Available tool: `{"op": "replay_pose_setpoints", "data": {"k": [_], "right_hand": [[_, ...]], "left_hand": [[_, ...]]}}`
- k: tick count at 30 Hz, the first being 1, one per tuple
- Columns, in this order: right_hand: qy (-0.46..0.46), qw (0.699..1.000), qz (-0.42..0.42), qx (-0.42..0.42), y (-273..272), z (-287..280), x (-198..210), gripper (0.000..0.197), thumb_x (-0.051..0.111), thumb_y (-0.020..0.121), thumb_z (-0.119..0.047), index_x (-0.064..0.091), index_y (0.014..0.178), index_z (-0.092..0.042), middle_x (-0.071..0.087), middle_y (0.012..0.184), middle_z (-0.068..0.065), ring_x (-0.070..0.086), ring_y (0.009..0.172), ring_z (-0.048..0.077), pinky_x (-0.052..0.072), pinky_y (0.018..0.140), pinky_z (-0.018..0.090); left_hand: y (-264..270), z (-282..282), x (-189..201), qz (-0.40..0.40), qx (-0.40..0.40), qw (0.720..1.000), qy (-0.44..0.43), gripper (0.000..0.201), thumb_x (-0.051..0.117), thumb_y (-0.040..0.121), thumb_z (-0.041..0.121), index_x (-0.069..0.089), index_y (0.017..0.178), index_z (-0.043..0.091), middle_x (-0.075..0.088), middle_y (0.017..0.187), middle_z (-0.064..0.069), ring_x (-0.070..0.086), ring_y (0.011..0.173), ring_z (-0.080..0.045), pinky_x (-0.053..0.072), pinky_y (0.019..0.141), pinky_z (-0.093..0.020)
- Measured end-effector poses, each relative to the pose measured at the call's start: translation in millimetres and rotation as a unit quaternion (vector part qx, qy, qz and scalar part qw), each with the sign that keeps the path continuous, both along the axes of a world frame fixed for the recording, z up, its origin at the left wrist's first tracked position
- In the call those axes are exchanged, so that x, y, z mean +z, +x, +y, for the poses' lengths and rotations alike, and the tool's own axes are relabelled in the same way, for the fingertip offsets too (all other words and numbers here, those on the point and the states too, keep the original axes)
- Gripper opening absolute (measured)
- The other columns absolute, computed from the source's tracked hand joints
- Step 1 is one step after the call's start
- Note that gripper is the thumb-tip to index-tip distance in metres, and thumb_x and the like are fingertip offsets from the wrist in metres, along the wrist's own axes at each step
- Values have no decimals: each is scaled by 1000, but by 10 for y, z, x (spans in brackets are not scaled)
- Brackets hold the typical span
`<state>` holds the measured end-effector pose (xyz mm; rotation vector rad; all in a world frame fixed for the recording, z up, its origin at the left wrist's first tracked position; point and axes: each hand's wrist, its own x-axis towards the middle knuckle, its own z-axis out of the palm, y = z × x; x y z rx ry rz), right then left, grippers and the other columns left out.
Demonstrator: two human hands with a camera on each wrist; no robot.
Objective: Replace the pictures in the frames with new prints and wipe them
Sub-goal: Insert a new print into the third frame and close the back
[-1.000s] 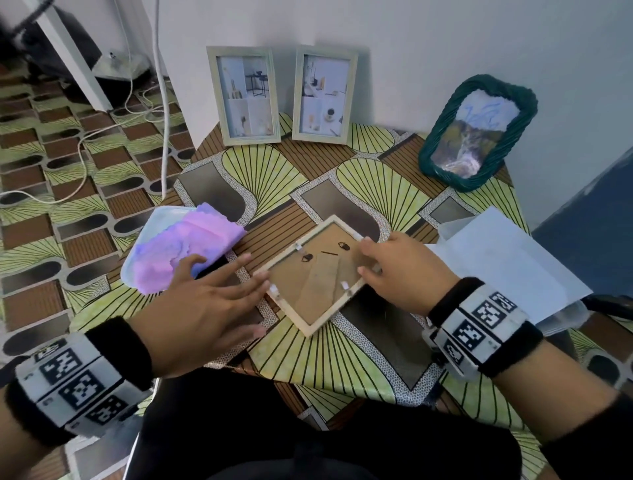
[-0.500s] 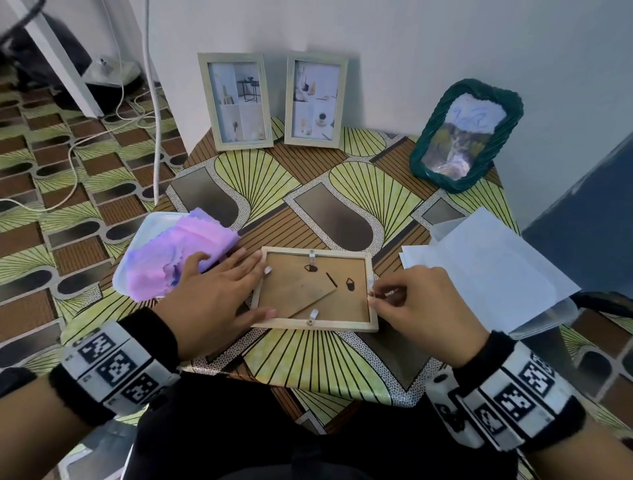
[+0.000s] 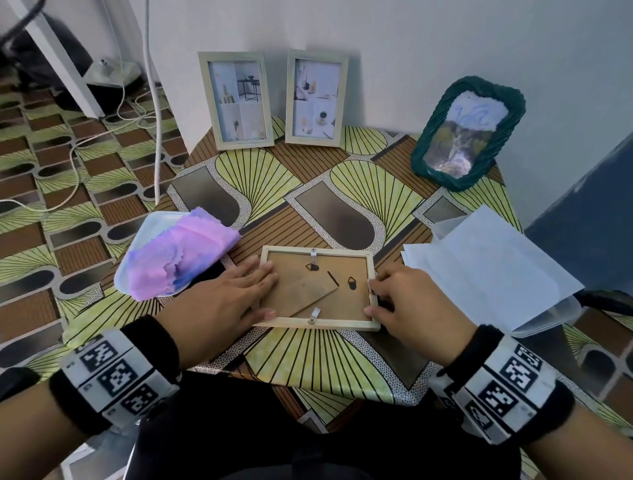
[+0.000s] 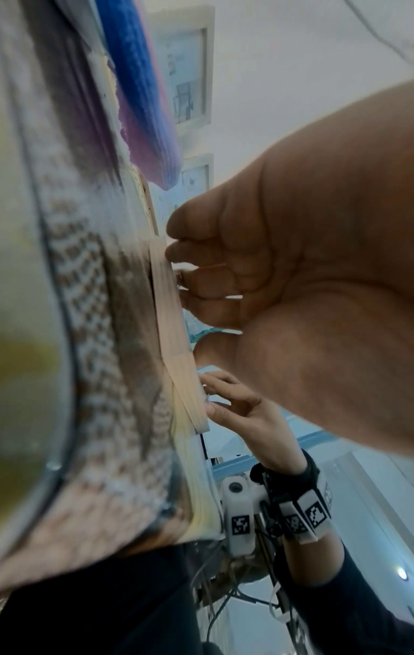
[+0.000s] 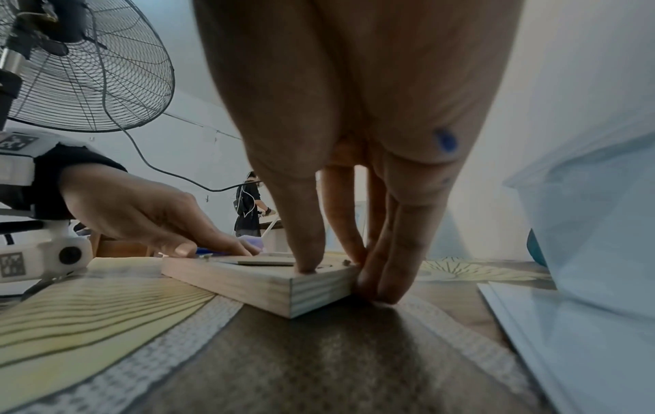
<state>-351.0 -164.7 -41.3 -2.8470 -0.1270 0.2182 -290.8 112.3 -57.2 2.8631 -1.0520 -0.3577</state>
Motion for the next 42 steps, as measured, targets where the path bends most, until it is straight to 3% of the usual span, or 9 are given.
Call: {"op": "replay_pose_setpoints", "data": {"k": [6, 13, 17, 23, 26, 31, 35, 39, 42], "right_hand": [[23, 1000, -4, 11, 31, -25, -13, 36, 65, 91, -32, 68, 125, -21, 58, 112, 0, 54, 103, 17, 45, 89, 30], [51, 999, -5, -1, 72, -31, -4, 32, 72, 85, -29, 72, 118, -27, 60, 101, 1, 55, 95, 17, 47, 85, 31], [80, 996, -28, -25, 95, -45, 17, 28, 68, 85, -43, 72, 108, -27, 61, 84, -5, 56, 78, 11, 50, 74, 36], [73, 995, 10, -60, 330, 3, -24, 59, 48, 98, -46, 42, 146, -13, 50, 139, 7, 47, 128, 23, 42, 105, 40], [46, 997, 34, -55, 411, 42, -42, 51, 45, 98, -47, 57, 130, -9, 50, 136, 8, 51, 121, 25, 43, 102, 40], [98, 989, 0, -110, 433, 46, -39, 33, 50, 97, -42, 59, 88, -12, 57, 92, 2, 55, 86, 21, 40, 72, 31], [153, 980, -7, -127, 383, -23, -5, 39, 47, 98, -47, 64, 80, -17, 59, 71, -4, 55, 70, 12, 35, 57, 27], [240, 957, -48, -154, 343, -101, 94, 54, 44, 98, -54, 64, 70, -13, 59, 60, 1, 55, 59, 15, 42, 57, 32], [425, 878, -45, -215, 360, -142, 235, 54, 44, 99, -51, 70, 80, -7, 68, 68, 9, 61, 63, 22, 51, 63, 38]], "left_hand": [[-14, -25, -39, -24, -25, 999, 36, 68, 20, 100, 55, 4, 157, 20, -2, 164, 8, -8, 150, -6, -9, 110, -14], [-6, 15, -4, -6, -24, 1000, 8, 77, 16, 93, 64, 7, 157, 22, 6, 164, 10, -3, 150, -5, -7, 115, -16], [-28, 22, 21, -17, -74, 997, 12, 79, 19, 93, 67, -1, 156, 26, 0, 163, 10, -11, 150, -10, -13, 118, -24], [-99, -113, 12, -24, -134, 990, 34, 64, 26, 103, 51, 2, 157, 28, -4, 163, 9, -14, 150, -15, -8, 122, -32], [-66, -143, 37, -26, -138, 989, 36, 57, 28, 105, 41, 5, 156, 32, 2, 164, 9, -2, 152, -17, 5, 124, -34], [-55, -104, 74, -29, -154, 988, -14, 56, 39, 105, 18, 15, 155, 27, 12, 162, 9, 5, 151, -14, 2, 122, -23], [-37, -16, 197, -10, -150, 975, -161, 72, 61, 79, -18, 48, 143, 11, 46, 148, -3, 35, 143, -25, 30, 117, -40], [-11, 50, 300, -6, -99, 954, -282, 54, 61, 86, -14, 58, 134, 11, 59, 137, 1, 51, 132, -13, 41, 110, -28], [37, 26, 462, -62, -71, 929, -359, 34, 58, 94, 3, 64, 127, 11, 65, 114, 18, 61, 108, 3, 44, 94, -10]]}}
